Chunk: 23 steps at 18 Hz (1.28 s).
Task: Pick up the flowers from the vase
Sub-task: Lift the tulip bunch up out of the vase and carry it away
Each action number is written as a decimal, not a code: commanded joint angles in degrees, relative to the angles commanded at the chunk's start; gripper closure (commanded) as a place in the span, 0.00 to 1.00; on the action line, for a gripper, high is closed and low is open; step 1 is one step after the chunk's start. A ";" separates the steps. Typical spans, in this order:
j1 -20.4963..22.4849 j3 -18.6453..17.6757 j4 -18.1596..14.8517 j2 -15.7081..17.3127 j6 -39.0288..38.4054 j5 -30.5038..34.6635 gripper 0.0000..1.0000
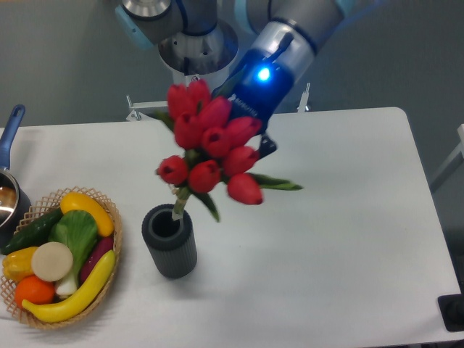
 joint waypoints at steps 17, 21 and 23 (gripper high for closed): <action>11.25 0.18 0.00 -5.28 17.76 0.70 0.60; 11.34 0.09 0.00 -5.28 17.76 0.79 0.60; 11.34 0.00 0.00 -5.28 17.76 0.79 0.60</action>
